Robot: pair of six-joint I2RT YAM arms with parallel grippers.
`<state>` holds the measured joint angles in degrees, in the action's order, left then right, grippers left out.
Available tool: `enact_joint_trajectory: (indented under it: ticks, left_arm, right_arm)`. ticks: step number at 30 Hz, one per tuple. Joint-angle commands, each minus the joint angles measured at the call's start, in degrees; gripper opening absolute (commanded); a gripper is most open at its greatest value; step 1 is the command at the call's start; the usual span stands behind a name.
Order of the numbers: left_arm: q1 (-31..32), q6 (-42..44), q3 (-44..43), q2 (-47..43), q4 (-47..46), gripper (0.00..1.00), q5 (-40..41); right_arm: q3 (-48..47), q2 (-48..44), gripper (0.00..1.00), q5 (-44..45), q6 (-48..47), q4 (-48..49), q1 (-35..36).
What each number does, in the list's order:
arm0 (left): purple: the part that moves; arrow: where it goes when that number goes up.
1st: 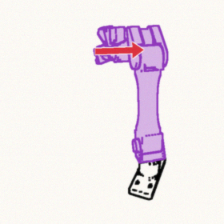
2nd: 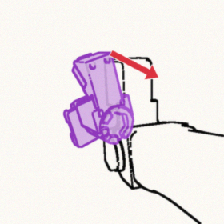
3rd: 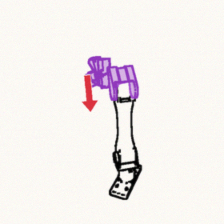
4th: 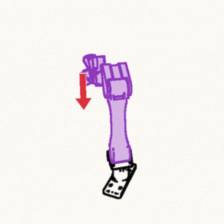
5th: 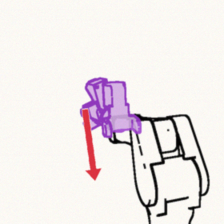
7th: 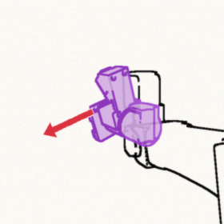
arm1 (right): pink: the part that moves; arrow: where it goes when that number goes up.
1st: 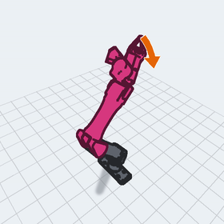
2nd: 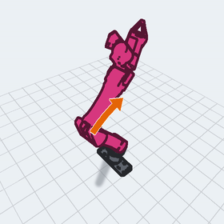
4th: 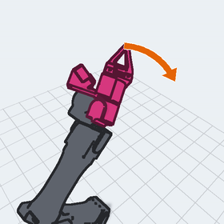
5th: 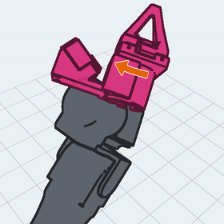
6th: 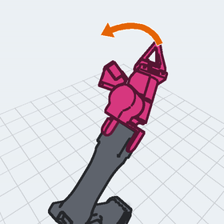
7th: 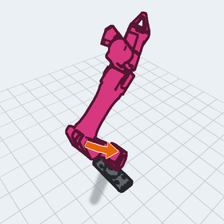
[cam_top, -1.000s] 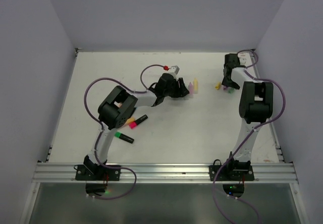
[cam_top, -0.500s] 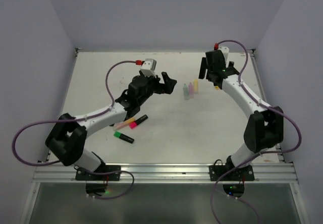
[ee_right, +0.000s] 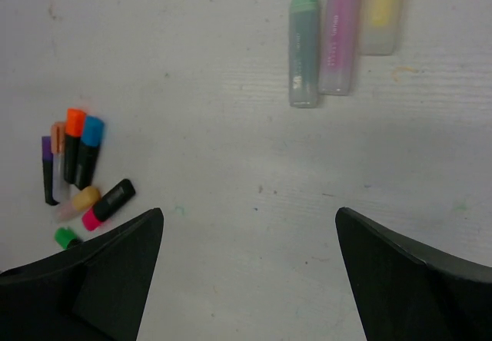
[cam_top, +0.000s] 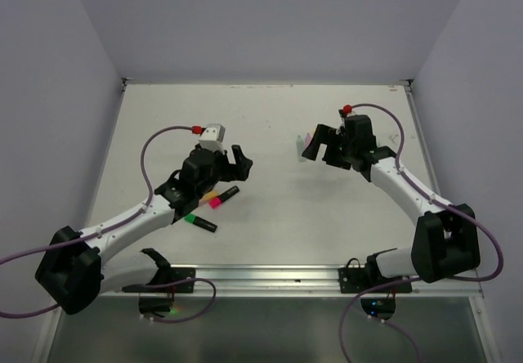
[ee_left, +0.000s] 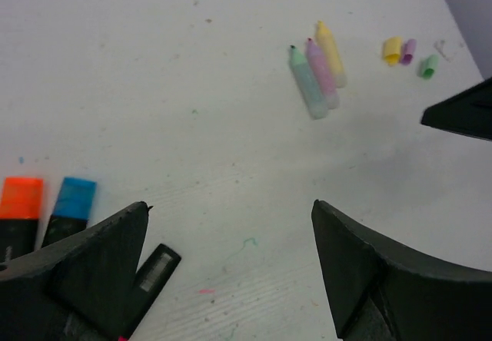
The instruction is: Open the pen caps
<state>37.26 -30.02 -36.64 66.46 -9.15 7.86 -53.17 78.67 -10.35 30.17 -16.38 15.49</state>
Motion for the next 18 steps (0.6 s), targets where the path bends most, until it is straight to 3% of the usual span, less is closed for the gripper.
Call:
enact_joint_trajectory:
  ticks: [1, 3, 10, 18]
  left_arm:
    - [-0.3, -3.3, -1.0, -2.5, 12.2, 0.89, 15.7]
    - [-0.6, -4.5, -1.1, -1.4, 13.7, 0.88, 19.6]
    - [-7.8, 2.2, -8.1, 10.3, 18.5, 0.76, 11.7]
    - [-8.3, 4.2, -6.3, 12.3, 14.2, 0.7, 8.7]
  right_arm:
    - [-3.1, -0.4, 0.98, -8.8, -0.8, 3.0, 1.0]
    - [-3.5, 0.2, 0.99, -9.7, -1.7, 3.1, 2.7]
    - [-2.6, 0.7, 0.99, -9.5, -4.1, 4.3, 3.9]
    - [1.1, -1.8, 0.98, -10.7, -4.5, 6.8, 3.9]
